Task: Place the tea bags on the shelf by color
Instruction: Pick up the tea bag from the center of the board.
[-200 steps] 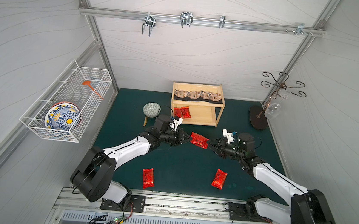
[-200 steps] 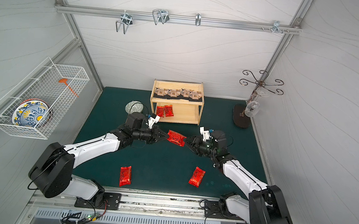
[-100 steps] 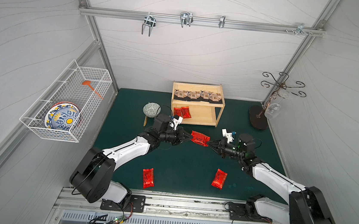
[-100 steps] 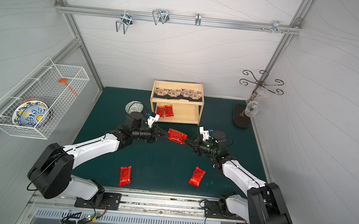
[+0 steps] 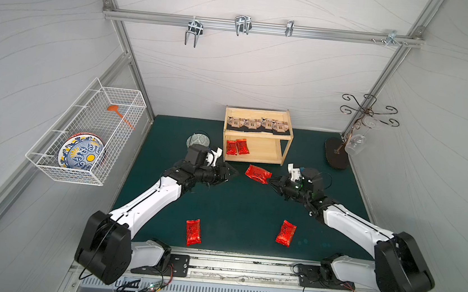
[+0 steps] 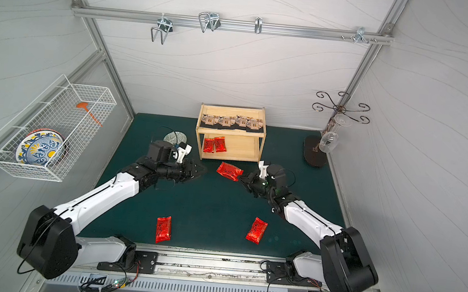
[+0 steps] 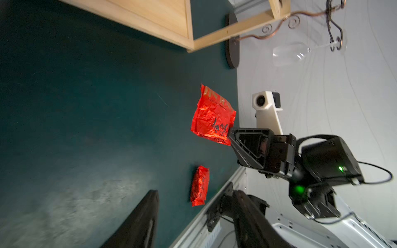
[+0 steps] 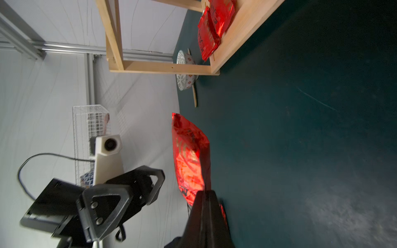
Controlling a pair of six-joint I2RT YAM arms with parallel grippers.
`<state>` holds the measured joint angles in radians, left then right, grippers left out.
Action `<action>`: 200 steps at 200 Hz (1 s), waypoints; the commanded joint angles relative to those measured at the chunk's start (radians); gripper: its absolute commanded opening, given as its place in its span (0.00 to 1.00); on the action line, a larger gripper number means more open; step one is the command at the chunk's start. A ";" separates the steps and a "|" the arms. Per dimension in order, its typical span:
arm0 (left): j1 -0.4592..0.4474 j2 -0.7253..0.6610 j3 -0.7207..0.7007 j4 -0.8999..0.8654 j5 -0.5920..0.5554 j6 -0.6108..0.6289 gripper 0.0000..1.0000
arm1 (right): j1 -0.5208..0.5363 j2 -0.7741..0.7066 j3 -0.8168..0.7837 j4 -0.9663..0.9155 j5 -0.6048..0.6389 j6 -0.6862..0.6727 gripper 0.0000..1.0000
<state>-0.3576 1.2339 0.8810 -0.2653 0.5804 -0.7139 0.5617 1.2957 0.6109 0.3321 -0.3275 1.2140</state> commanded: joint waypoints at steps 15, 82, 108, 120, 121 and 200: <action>0.034 -0.059 0.034 -0.260 -0.138 0.144 0.57 | 0.124 0.129 0.094 0.003 0.545 0.139 0.00; 0.043 -0.150 -0.005 -0.333 -0.144 0.186 0.56 | 0.144 0.469 0.363 0.048 0.793 0.239 0.00; 0.043 -0.181 -0.011 -0.340 -0.145 0.191 0.55 | 0.155 0.586 0.446 0.108 0.834 0.280 0.00; 0.042 -0.188 -0.012 -0.338 -0.140 0.189 0.55 | 0.159 0.636 0.475 0.148 0.854 0.302 0.00; 0.043 -0.188 -0.012 -0.338 -0.139 0.189 0.55 | 0.159 0.639 0.477 0.153 0.855 0.303 0.00; 0.043 -0.197 -0.012 -0.339 -0.137 0.188 0.55 | 0.148 0.797 0.613 0.166 0.916 0.360 0.00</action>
<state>-0.3187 1.0500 0.8669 -0.6140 0.4473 -0.5491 0.7147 2.0430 1.1896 0.4698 0.5507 1.5288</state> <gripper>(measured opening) 0.550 0.047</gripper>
